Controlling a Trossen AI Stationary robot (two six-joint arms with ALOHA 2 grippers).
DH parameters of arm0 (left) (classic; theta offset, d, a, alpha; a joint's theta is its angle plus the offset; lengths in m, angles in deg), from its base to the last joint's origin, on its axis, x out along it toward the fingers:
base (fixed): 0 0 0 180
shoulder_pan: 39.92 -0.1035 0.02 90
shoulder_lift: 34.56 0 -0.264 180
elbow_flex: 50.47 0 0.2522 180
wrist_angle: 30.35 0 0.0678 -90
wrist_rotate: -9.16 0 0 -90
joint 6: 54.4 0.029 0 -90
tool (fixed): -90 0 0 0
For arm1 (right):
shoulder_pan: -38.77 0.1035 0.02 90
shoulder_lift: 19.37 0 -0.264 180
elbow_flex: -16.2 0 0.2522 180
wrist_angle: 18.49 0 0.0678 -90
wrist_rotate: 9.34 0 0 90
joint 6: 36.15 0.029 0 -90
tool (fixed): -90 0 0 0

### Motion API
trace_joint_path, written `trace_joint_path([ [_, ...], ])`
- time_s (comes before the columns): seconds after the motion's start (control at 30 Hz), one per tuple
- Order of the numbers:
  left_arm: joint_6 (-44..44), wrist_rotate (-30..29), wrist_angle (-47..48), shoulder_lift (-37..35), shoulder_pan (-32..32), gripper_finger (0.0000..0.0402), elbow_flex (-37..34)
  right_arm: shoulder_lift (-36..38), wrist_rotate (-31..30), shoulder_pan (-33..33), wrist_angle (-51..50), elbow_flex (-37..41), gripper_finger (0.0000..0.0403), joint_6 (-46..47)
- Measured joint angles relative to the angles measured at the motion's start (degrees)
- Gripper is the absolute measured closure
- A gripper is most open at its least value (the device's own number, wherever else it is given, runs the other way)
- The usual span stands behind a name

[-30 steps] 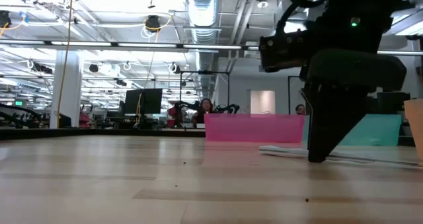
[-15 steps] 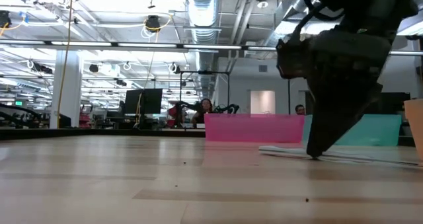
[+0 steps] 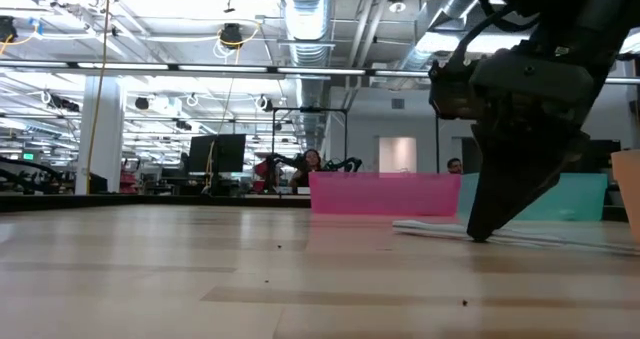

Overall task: Sort silverware by color (type)
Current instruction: Put the blue knife into the blue bin

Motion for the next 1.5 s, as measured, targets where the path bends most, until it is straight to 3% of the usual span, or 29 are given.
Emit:
trace_joint_path([
  [0.27,-0.12,-1.04,-0.02,0.0,0.0,0.0229,0.0,0.03,-1.07,0.29,-0.53,0.01,0.0382,-0.12],
  [0.6,-0.46,-1.28,-0.02,0.0,0.0,0.0229,0.0,-0.28,-6.71,1.97,-0.22,-2.17,0.0383,-0.15],
  [0.97,-0.7,-2.45,-0.02,0.0,0.01,0.0229,-0.01,-0.6,-13.86,0.01,0.99,-8.1,0.0384,-6.46],
  [1.27,-1.11,-2.45,-0.02,0.0,0.0,0.0229,-0.02,-0.49,-20.17,-1.92,11.16,-8.34,0.0385,-3.44],
  [1.5,-1.11,-2.46,0.0,0.0,0.02,0.0229,-0.02,-0.39,-20.55,-4.14,20.15,-8.43,0.0385,-1.76],
])
